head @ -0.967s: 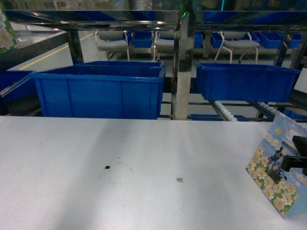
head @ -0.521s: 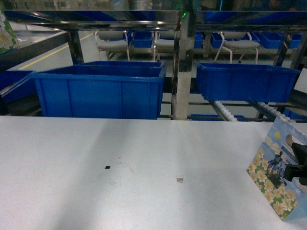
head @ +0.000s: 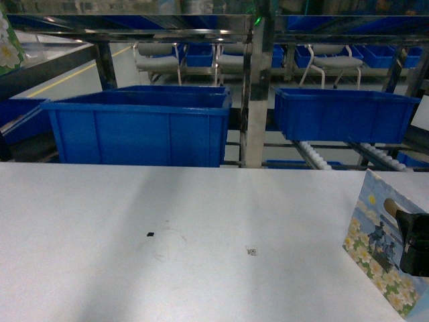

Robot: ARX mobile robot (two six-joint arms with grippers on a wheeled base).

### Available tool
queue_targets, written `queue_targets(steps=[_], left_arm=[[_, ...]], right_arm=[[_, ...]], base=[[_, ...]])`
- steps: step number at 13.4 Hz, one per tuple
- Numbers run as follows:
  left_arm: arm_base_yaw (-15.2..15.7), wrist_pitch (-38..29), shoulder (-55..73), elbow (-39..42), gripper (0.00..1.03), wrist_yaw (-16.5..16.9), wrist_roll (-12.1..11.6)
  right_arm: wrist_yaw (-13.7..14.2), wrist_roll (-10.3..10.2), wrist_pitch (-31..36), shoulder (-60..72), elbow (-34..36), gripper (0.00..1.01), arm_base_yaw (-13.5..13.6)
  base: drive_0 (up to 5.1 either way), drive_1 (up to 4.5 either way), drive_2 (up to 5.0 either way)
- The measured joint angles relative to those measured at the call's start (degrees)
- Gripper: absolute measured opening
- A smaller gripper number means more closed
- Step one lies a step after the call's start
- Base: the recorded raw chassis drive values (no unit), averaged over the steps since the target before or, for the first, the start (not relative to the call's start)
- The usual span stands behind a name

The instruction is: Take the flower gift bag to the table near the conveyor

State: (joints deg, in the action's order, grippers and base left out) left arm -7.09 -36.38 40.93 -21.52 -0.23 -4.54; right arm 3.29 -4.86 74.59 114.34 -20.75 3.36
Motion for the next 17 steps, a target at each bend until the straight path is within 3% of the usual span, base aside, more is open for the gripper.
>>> queue_targets(steps=[5,10,14,17], left_arm=[[0.0,0.0,0.04,0.0,0.02,-0.02,0.0],[0.0,0.02,0.07,0.0,0.02,-0.02,0.0],[0.0,0.02,0.07,0.0,0.02,0.0,0.0],[0.0,0.0,0.04,0.0,0.02,0.0,0.0]], right_arm=[[3.69,0.59,-0.87,-4.33,2.8,0.98,0.02],[3.41,-1.57,-1.01,-4.0,0.9,0.98,-3.37],[2.21,-3.06,-0.87,-5.73,1.29,0.98,0.57],[1.86,-3.3,-0.87,-6.47,1.29,0.98,0.63]], base=[[0.0,0.0,0.0],[0.0,0.0,0.0],[0.0,0.0,0.0],[0.0,0.0,0.0]])
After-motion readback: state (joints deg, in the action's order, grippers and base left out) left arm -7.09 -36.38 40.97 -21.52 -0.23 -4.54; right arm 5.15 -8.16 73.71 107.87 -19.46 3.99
